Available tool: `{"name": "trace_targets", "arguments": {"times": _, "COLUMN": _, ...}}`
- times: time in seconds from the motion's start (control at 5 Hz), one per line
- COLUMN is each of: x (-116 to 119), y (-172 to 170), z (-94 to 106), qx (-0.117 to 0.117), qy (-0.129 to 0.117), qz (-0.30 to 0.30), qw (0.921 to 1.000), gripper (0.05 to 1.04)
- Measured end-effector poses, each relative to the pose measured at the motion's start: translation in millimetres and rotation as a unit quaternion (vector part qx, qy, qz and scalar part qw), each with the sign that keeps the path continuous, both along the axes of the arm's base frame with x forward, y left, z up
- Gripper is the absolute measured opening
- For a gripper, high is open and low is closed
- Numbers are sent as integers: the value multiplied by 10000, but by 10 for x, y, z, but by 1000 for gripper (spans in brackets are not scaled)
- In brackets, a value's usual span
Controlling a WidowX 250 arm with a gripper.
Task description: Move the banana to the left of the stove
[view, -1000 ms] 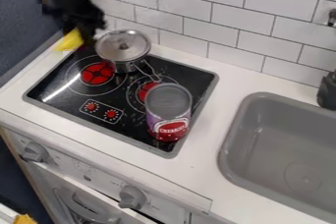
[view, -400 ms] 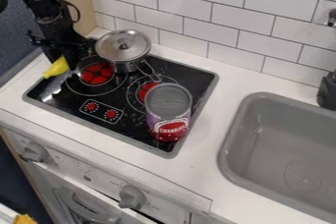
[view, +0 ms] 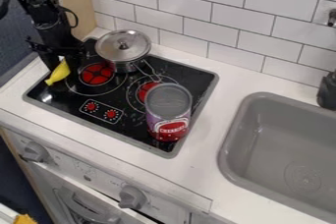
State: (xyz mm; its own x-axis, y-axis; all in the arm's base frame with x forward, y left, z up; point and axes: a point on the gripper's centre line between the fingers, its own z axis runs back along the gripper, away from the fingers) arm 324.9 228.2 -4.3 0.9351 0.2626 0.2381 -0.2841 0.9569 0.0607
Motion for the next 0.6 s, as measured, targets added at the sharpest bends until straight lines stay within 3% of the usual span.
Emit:
{"name": "trace_targets", "arguments": {"times": 0.2, "x": -17, "y": 10, "z": 3, "qx": 6, "qy": 37, "qz": 120, "qw": 9999, "gripper": 1003}}
{"name": "trace_targets", "arguments": {"times": 0.4, "x": -8, "y": 18, "z": 45, "qx": -38, "qy": 109, "qz": 130, "qw": 9998, "gripper": 1006}}
{"name": "trace_targets", "arguments": {"times": 0.6, "x": -13, "y": 41, "z": 272, "qx": -25, "qy": -49, "qz": 295, "qw": 9995, "gripper": 1001}}
